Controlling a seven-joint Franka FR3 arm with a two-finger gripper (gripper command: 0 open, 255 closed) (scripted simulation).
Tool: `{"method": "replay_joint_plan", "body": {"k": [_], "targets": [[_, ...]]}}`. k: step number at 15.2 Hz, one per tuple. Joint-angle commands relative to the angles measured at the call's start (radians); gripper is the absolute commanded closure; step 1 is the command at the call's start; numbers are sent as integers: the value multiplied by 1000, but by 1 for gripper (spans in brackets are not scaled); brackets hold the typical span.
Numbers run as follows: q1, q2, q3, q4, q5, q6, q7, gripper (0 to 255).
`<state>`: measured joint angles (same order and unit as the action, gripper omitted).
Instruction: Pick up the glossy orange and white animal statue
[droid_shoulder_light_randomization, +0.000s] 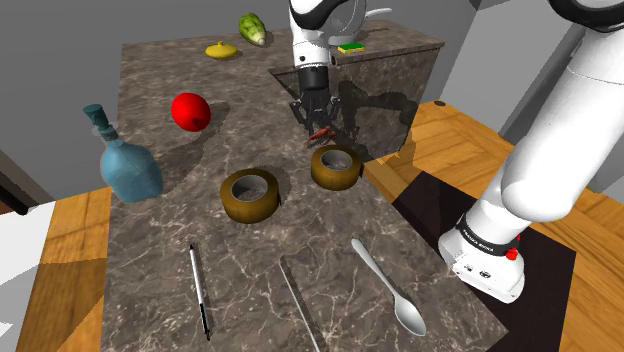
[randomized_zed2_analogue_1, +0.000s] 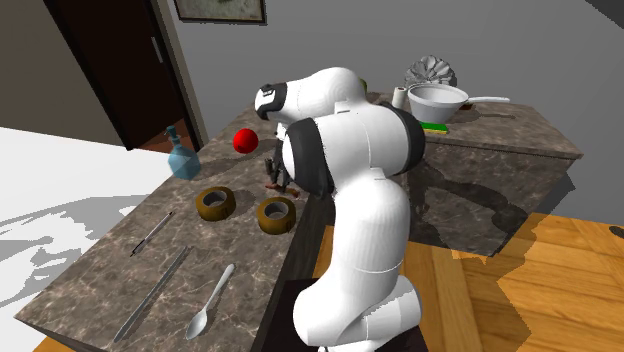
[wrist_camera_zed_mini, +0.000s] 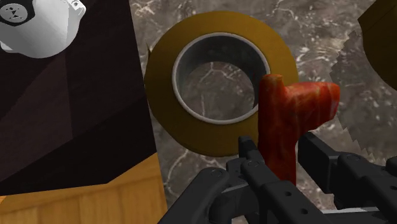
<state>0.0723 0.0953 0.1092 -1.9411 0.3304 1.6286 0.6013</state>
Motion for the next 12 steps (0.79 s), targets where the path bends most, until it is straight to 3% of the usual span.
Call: {"method": "replay_joint_plan", "body": {"k": [1, 12], "targets": [[-1, -6, -1, 19, -1, -24, 6, 255], [-5, -32, -3, 108, 1, -135, 37, 255]]}}
